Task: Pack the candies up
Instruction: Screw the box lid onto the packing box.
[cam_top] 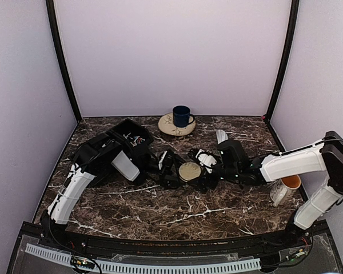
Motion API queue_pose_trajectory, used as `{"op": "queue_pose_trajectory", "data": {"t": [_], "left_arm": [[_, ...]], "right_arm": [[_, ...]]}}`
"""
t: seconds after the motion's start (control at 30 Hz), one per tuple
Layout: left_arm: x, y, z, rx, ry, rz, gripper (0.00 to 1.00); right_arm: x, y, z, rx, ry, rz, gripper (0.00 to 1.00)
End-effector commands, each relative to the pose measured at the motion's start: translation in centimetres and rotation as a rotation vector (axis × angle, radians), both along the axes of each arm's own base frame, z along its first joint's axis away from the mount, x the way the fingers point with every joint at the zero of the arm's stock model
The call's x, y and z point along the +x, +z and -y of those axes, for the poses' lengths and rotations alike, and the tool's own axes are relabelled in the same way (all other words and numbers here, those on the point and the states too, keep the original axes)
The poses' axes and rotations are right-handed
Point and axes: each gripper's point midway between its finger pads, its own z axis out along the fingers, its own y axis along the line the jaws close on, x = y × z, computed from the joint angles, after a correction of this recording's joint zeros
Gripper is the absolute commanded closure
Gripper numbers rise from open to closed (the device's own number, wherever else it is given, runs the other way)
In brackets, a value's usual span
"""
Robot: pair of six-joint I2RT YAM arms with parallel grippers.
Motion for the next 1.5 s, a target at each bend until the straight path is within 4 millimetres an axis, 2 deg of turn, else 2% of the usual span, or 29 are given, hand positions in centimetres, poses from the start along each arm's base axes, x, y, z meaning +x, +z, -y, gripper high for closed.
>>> {"op": "queue_pose_trajectory", "data": {"t": [0.0,0.2,0.43,0.57,0.83,1.17,1.47], "left_arm": [[-4.6,-11.4,-2.4,0.248,-0.077,-0.339,0.33],[-5.7,-11.3,-2.4,0.249,-0.133,-0.335,0.33],[-6.7,-11.6,-1.9,0.272,-0.16,-0.317,0.33],[-6.8,-11.6,-1.9,0.272,-0.167,-0.316,0.33],[-7.1,-11.6,-1.9,0.272,-0.181,-0.311,0.33],[-7.1,-11.7,-1.8,0.274,-0.182,-0.315,0.33],[-6.9,-11.9,-1.8,0.278,-0.174,-0.316,0.33]], "right_arm": [[-1.8,0.4,0.2,-0.046,0.214,-0.019,0.03],[-2.0,0.6,0.5,-0.108,0.391,0.052,0.03],[-3.2,1.9,-0.5,-0.067,0.621,0.064,0.03],[-3.2,1.1,-1.1,-0.093,0.712,0.025,0.03],[-2.7,0.3,-1.7,-0.131,0.777,0.018,0.02],[-2.5,-0.3,-2.1,-0.124,0.78,-0.009,0.0],[-2.2,-0.5,-2.4,-0.111,0.76,-0.026,0.07]]}}
